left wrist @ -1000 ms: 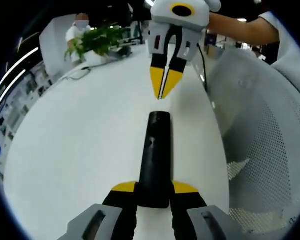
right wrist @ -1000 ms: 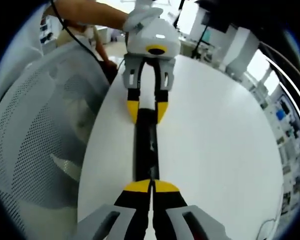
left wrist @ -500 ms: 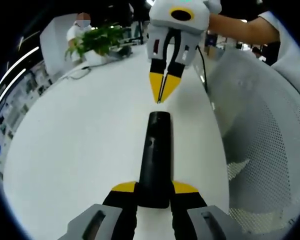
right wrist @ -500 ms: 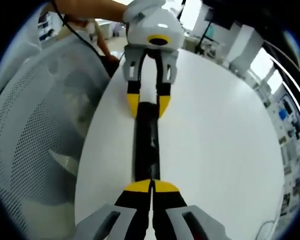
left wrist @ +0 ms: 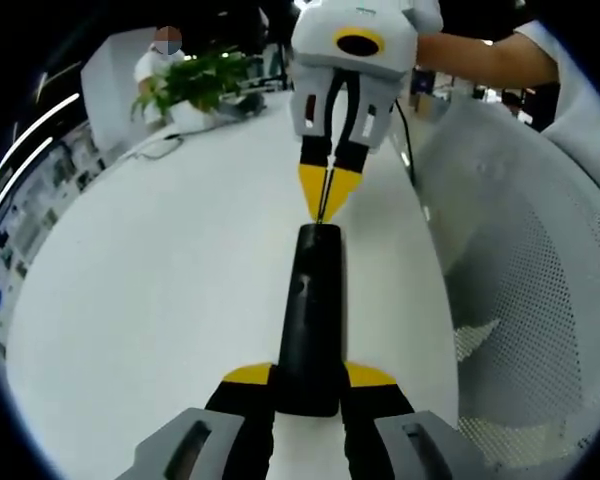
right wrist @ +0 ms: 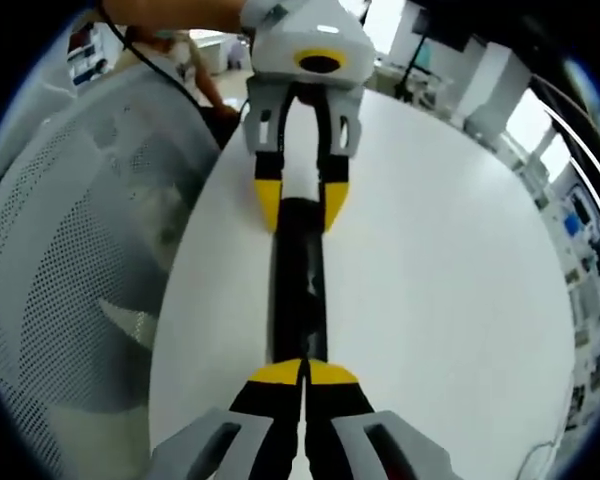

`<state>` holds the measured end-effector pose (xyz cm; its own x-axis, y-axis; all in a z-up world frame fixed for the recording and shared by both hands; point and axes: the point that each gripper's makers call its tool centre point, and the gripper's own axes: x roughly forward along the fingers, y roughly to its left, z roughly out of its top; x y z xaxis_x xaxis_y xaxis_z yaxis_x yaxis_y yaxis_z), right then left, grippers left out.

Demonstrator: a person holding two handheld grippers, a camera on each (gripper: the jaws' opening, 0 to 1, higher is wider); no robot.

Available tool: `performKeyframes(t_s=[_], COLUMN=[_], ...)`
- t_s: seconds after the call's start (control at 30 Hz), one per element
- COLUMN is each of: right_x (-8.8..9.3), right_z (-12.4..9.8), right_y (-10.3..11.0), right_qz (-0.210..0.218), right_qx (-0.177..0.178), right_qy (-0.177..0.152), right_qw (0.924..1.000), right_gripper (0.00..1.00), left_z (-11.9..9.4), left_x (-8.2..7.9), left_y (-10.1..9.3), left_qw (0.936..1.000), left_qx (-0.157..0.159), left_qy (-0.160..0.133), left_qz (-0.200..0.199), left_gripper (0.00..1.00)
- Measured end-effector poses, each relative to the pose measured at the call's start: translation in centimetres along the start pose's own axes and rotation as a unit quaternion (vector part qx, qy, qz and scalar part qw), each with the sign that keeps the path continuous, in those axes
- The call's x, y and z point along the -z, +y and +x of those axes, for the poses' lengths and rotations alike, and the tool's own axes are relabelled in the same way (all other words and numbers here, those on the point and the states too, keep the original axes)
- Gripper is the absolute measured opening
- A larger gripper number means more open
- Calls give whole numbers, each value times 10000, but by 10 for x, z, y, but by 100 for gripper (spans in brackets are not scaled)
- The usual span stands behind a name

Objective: Press the specified remote control buttons in sequence, fully releasing each button before pressing the next.

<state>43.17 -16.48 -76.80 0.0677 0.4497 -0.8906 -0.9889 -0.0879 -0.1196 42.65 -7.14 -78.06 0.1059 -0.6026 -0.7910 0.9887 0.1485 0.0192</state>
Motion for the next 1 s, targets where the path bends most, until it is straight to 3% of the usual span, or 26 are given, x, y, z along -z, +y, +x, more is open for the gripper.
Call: performKeyframes(t_s=[1.0], right_x=[2], right_z=[6], right_y=[1], right_qz=[-84], right_qx=[-78], right_qy=[142], right_qw=[9998], right_gripper=[0], left_z=[1], left_x=[0], left_y=[0], left_qw=[10000], left_qx=[12], left_qy=[-74], left_qz=[-26], left_gripper=[24])
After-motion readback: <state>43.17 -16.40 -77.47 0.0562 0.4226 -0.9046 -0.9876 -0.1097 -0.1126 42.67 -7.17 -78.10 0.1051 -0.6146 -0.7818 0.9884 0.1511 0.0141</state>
